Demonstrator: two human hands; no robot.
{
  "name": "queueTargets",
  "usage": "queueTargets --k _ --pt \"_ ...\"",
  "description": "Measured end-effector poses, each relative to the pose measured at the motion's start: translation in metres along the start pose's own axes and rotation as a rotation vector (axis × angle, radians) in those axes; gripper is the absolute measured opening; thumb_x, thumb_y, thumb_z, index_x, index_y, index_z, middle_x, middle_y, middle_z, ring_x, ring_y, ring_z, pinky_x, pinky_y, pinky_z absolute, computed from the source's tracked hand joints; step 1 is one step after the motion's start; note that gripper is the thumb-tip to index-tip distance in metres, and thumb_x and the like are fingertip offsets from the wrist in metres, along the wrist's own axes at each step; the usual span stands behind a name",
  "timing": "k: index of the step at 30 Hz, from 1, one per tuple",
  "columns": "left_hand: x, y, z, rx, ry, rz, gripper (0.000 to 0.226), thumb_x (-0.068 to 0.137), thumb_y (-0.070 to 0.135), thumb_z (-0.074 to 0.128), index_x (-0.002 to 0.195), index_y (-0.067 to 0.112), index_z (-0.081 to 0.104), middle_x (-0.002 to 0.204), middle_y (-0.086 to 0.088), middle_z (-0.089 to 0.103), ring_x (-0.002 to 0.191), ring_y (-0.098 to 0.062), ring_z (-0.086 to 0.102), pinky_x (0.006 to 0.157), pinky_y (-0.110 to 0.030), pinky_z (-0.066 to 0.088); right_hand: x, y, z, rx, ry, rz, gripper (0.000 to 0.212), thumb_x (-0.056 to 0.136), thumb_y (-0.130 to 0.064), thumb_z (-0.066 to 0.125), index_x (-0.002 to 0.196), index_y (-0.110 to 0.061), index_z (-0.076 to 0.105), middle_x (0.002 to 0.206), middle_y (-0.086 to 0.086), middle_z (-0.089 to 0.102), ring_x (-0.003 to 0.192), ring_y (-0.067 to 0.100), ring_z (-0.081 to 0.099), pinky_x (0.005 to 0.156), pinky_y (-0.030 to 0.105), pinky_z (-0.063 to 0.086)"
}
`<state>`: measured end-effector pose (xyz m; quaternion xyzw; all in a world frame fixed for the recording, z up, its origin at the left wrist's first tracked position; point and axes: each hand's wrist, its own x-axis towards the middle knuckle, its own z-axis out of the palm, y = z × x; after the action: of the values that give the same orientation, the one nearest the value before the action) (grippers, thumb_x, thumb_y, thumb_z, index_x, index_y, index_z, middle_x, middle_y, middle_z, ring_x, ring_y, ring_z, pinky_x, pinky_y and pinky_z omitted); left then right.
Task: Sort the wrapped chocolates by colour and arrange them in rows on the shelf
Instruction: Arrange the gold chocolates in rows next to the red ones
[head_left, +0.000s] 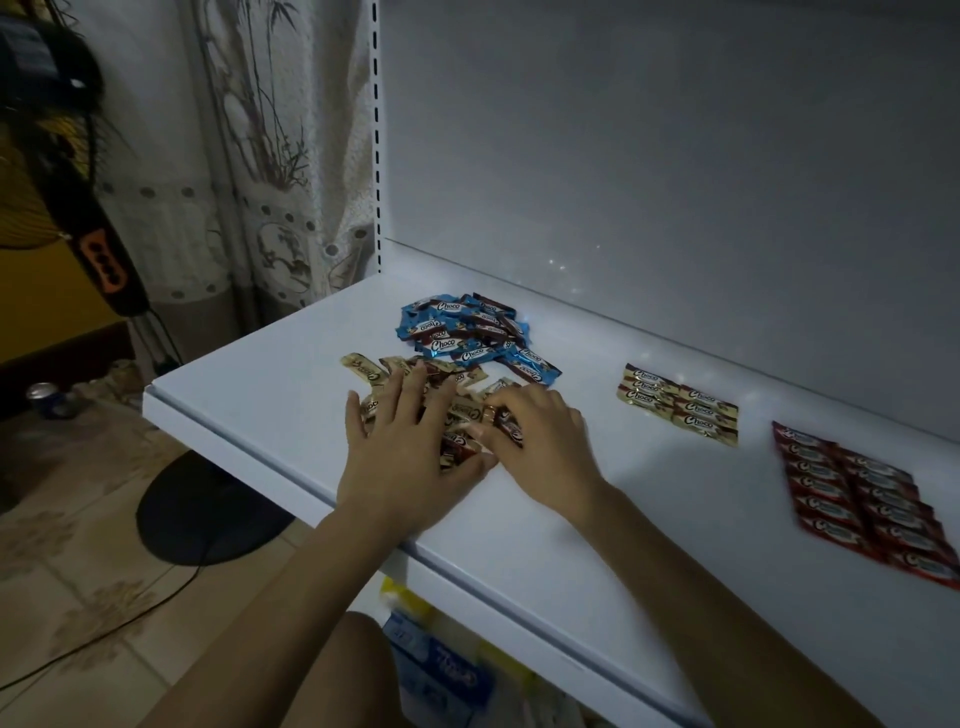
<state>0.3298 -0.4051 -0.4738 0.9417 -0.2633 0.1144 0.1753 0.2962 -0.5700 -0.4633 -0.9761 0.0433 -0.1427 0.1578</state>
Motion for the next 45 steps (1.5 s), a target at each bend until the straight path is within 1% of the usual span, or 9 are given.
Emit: queueTargets --k 5,9,12,18,23,31,35,42,45 --pt "-0.002 0.002 0.002 0.059 0.117 0.13 0.084 0.079 0.078 0.033 0.146 0.027 0.038 0.155 -0.002 0.035 0.147 -0.024 0.021 0.113 -0.062 -0.001 0.004 -0.004 -0.006 0.16 0.095 0.034 0.036 0.093 -0.048 0.049 0.123 -0.029 0.054 0.132 -0.006 0.049 0.126 0.014 0.039 0.106 0.039 0.028" --pt "-0.003 0.003 -0.003 -0.057 0.017 0.123 0.096 0.074 0.082 0.027 0.15 0.024 0.027 0.156 0.004 0.031 0.147 -0.015 0.02 0.119 -0.048 0.008 0.019 -0.005 -0.003 0.122 -0.084 -0.023 0.056 0.094 -0.06 0.035 0.141 -0.031 0.04 0.148 -0.004 0.038 0.138 0.017 0.031 0.113 0.044 0.025" --pt "-0.004 0.003 -0.006 -0.099 -0.023 0.095 0.111 0.065 0.087 0.018 0.154 0.02 0.015 0.159 0.005 0.024 0.147 -0.013 0.016 0.12 -0.041 0.008 0.012 -0.003 0.001 0.068 -0.111 -0.075 0.053 0.091 -0.058 0.043 0.132 -0.026 0.052 0.131 -0.003 0.051 0.122 0.017 0.041 0.103 0.041 0.036" --pt "-0.002 0.001 -0.003 -0.042 -0.078 0.139 0.091 0.074 0.065 0.002 0.154 0.025 0.018 0.162 0.005 0.014 0.149 -0.012 0.004 0.117 -0.038 -0.003 -0.002 0.005 -0.006 0.086 0.053 -0.072 0.023 0.088 -0.034 0.061 0.104 -0.017 0.062 0.101 0.0 0.059 0.101 0.019 0.049 0.077 0.034 0.045" --pt "-0.004 0.0 0.0 -0.035 0.043 0.165 0.079 0.08 0.068 0.026 0.143 0.024 0.043 0.153 0.0 0.037 0.146 -0.02 0.022 0.117 -0.052 0.008 -0.01 0.007 -0.011 0.099 0.135 0.006 0.015 0.085 -0.032 0.064 0.093 -0.02 0.067 0.093 -0.004 0.064 0.089 0.013 0.054 0.071 0.028 0.043" --pt "-0.003 0.002 -0.003 0.048 0.029 0.234 0.067 0.087 0.066 0.028 0.121 0.024 0.067 0.133 0.003 0.059 0.131 -0.025 0.047 0.11 -0.066 0.02 -0.031 0.019 -0.015 0.083 0.004 -0.01 0.039 0.085 -0.049 0.062 0.118 -0.03 0.065 0.125 -0.007 0.055 0.12 0.013 0.041 0.097 0.029 0.028" --pt "-0.003 0.008 -0.007 0.098 0.07 0.289 0.06 0.089 0.056 0.031 0.129 0.021 0.06 0.135 -0.003 0.058 0.132 -0.027 0.047 0.109 -0.065 0.022 -0.031 0.023 -0.02 0.325 -0.048 0.043 0.038 0.083 -0.04 0.069 0.117 -0.026 0.065 0.121 -0.005 0.06 0.116 0.013 0.052 0.103 0.033 0.038" --pt "0.006 0.035 -0.008 0.026 -0.181 0.441 0.09 0.078 0.075 0.016 0.145 0.02 0.041 0.141 -0.001 0.052 0.134 -0.022 0.04 0.114 -0.042 0.02 -0.029 0.026 -0.036 0.938 -0.031 0.346 0.023 0.094 -0.019 0.058 0.116 -0.02 0.065 0.111 -0.002 0.066 0.099 0.009 0.063 0.073 0.013 0.049" --pt "0.014 0.035 -0.002 -0.046 -0.163 0.443 0.059 0.093 0.058 0.037 0.139 0.023 0.049 0.131 -0.001 0.055 0.121 -0.022 0.046 0.098 -0.038 0.032 -0.032 0.031 -0.037 0.795 -0.104 0.283 0.028 0.095 -0.021 0.055 0.122 -0.02 0.061 0.114 -0.001 0.064 0.098 0.012 0.062 0.075 0.02 0.048"
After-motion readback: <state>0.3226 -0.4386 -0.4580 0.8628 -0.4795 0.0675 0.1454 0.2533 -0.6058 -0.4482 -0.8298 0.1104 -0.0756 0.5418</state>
